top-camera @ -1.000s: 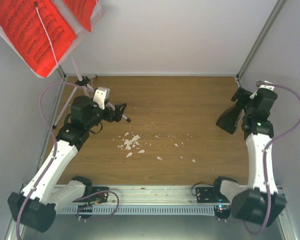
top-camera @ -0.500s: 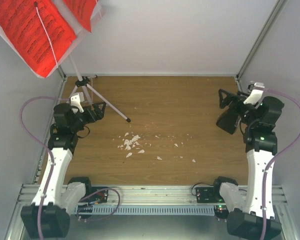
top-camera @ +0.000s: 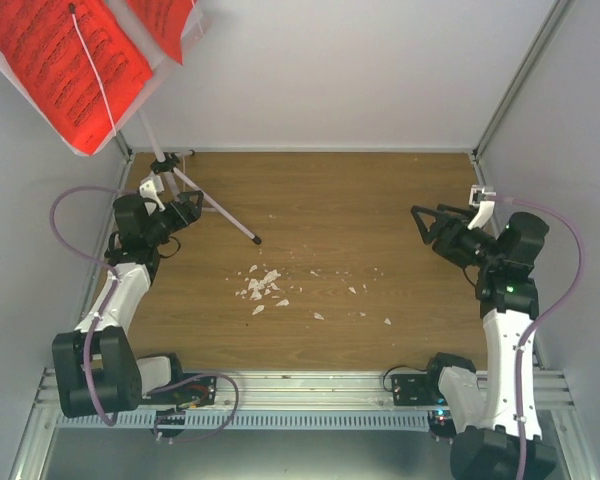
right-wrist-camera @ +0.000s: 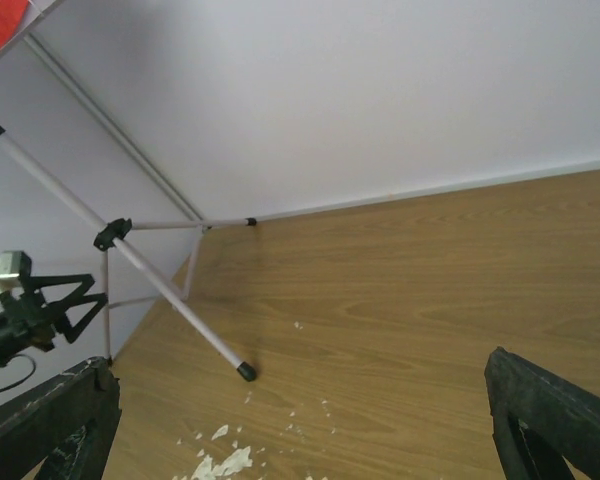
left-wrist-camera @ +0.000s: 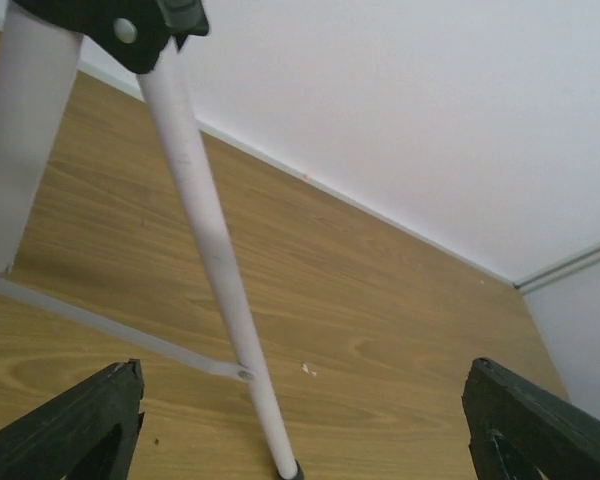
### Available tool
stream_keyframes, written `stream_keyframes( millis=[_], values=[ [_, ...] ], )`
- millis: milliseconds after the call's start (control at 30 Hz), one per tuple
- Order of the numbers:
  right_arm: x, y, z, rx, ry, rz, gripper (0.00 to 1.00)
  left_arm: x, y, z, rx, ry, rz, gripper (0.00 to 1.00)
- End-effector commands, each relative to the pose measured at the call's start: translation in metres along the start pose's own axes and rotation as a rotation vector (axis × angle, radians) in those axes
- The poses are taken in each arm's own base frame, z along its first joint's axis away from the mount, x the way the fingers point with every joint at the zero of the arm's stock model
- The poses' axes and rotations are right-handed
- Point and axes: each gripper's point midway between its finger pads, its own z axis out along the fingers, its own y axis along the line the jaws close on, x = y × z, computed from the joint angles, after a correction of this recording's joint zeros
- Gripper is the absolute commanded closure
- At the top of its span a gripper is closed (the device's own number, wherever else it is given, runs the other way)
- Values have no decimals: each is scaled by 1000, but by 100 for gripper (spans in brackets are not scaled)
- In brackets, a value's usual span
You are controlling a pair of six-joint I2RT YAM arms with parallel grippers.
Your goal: Pack up the instrument practice props
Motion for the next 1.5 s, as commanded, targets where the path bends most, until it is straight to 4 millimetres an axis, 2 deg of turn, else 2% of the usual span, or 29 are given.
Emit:
stream_keyframes(
  millis=[0,100,500,900,1200,1467],
  values=[
    [4,6,4,-72,17,19,0,-24,5,9,-7,-100,59,16],
    [6,1,7,-65,19,25,0,-22,7,19,13,-83,66,22],
    [7,-9,14,-58,20,38,0,-26,13,49,60,-88,47,36],
    [8,-13,15,-44,24,36,1,-15,10,78,79,-65,69,52],
    [6,-13,15,-42,22,38,1,-12,17,83,44,-66,78,76],
    [5,-14,15,-31,17,37,0,-3,14,82,66,-28,75,96]
  ],
)
